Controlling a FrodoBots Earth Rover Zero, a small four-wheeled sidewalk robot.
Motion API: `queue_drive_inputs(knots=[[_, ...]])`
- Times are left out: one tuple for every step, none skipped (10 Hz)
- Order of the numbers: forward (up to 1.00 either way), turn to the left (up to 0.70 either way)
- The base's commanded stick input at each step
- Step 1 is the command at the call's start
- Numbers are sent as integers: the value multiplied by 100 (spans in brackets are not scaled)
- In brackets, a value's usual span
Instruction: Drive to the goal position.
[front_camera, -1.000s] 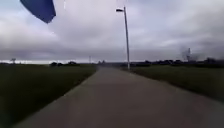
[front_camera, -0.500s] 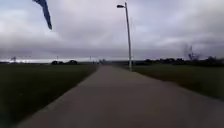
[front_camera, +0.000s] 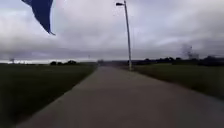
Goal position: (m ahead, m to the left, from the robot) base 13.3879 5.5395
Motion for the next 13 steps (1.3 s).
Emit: queue_drive_inputs(knots=[[85,0],[85,0],[85,0],[85,0],[85,0],[85,0],[85,-9],[85,-24],[85,-16],[85,-7],[85,-6],[85,-18],[85,-30]])
